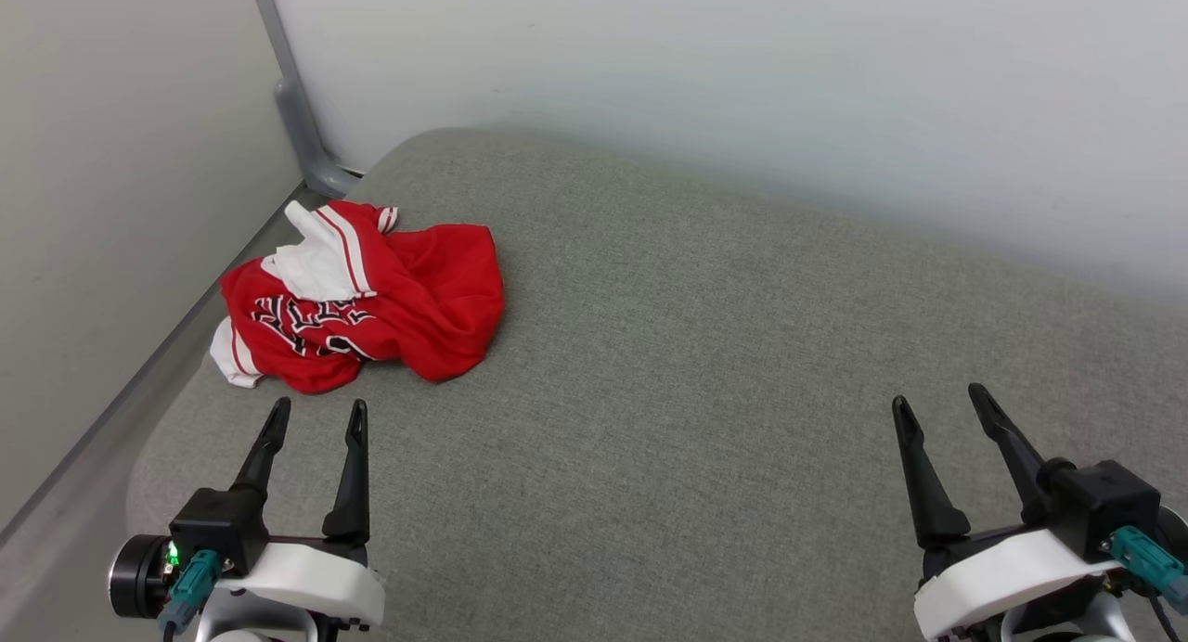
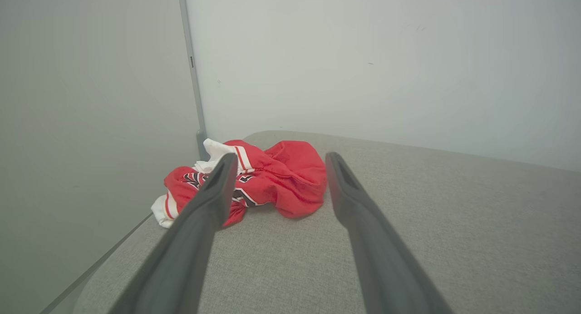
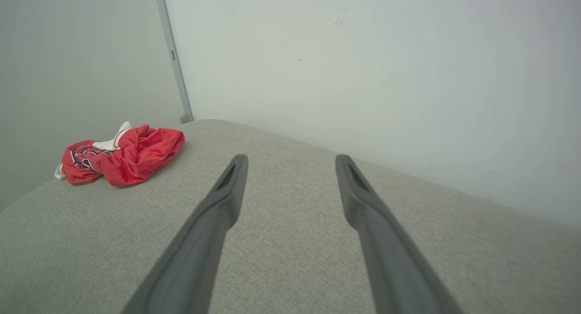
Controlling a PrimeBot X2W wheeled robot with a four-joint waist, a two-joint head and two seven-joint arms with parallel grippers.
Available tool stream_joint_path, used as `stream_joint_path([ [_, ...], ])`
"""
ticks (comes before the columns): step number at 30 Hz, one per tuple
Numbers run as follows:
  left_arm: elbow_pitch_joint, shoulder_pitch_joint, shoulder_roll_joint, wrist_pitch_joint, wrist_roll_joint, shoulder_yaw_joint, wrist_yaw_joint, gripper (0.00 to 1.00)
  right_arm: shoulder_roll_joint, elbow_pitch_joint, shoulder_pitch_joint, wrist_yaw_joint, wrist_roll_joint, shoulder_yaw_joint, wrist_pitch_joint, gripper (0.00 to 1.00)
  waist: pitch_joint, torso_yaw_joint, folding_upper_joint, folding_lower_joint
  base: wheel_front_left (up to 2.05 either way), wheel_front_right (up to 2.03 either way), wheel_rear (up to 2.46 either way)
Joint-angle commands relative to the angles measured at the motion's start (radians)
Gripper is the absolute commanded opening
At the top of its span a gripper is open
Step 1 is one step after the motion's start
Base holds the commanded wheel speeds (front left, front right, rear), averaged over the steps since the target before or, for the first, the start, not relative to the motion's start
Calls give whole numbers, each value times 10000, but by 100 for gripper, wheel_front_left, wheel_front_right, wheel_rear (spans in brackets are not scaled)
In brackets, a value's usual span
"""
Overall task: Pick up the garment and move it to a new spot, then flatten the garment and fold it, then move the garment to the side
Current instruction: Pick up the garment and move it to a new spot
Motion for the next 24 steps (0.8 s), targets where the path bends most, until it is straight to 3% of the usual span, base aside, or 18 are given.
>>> stream_joint_path([
  [1, 36, -141, 21, -25, 17, 40, -14, 100, 9, 30, -155, -3, 16, 24, -69, 100, 26, -13, 0, 0, 0, 0, 0],
  [15, 704, -1779, 266, 148, -421, 529, 154, 100, -138, -447, -948, -3, 14, -143, 87, 100, 1397, -924, 0, 0, 0, 0, 0],
  [24, 871, -3790, 1194, 1916, -1032, 932, 96, 100, -303, -842, -1668, -3, 70, -346, 142, 100, 2923, -1735, 0, 0, 0, 0, 0],
])
